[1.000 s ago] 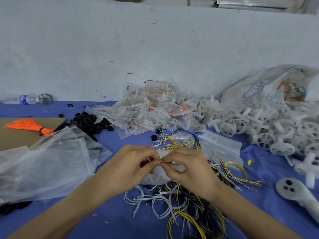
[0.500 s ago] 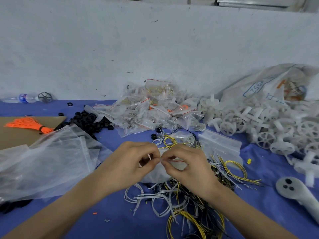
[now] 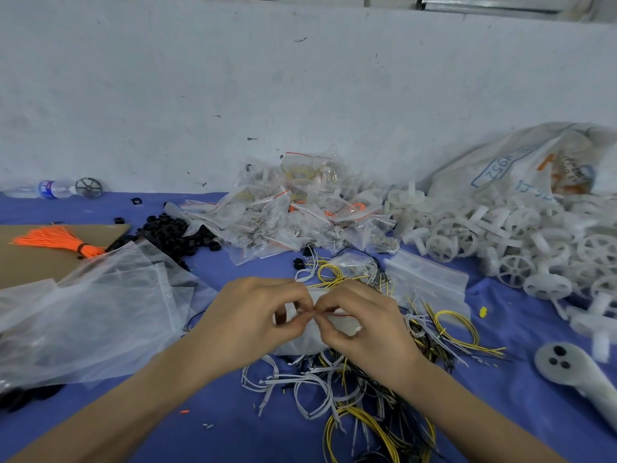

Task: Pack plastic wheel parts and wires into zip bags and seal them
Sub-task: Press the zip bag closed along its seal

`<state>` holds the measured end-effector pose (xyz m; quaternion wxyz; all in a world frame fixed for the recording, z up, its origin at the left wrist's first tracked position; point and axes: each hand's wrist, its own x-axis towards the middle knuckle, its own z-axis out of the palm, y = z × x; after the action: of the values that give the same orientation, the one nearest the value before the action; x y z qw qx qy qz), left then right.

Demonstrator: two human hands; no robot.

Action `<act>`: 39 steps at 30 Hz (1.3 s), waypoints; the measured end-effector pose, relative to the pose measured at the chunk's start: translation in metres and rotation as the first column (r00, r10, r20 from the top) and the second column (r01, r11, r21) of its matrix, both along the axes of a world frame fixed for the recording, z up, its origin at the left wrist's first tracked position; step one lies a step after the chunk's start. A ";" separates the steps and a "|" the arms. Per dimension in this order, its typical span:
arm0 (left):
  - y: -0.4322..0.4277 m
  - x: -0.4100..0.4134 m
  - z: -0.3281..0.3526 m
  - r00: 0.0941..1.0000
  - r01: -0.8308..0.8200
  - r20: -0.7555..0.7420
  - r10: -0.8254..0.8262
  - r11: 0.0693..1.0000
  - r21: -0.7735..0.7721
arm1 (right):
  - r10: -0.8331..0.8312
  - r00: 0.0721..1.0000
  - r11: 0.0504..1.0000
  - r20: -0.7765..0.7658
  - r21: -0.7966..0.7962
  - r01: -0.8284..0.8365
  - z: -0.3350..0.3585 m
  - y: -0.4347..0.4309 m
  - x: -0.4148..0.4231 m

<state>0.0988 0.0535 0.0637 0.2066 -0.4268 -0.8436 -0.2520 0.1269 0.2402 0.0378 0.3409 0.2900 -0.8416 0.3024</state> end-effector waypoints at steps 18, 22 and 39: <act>-0.004 0.006 0.003 0.997 -0.065 -0.051 0.063 0.997 -0.031 | -0.029 0.996 0.998 -0.082 0.050 0.033 -0.008 0.007 -0.003; 0.001 0.005 -0.002 0.995 -0.018 -0.096 0.012 0.998 -0.061 | 0.035 0.998 0.999 -0.045 0.033 -0.033 -0.011 0.003 -0.003; 0.003 0.007 -0.002 0.991 -0.031 -0.135 0.010 0.988 -0.153 | 0.031 0.996 0.991 -0.081 0.132 -0.020 -0.011 0.012 -0.003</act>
<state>0.1055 0.0562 0.0618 0.2314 -0.4488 -0.8492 -0.1543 0.1238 0.2519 0.0270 0.3521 0.3347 -0.8409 0.2385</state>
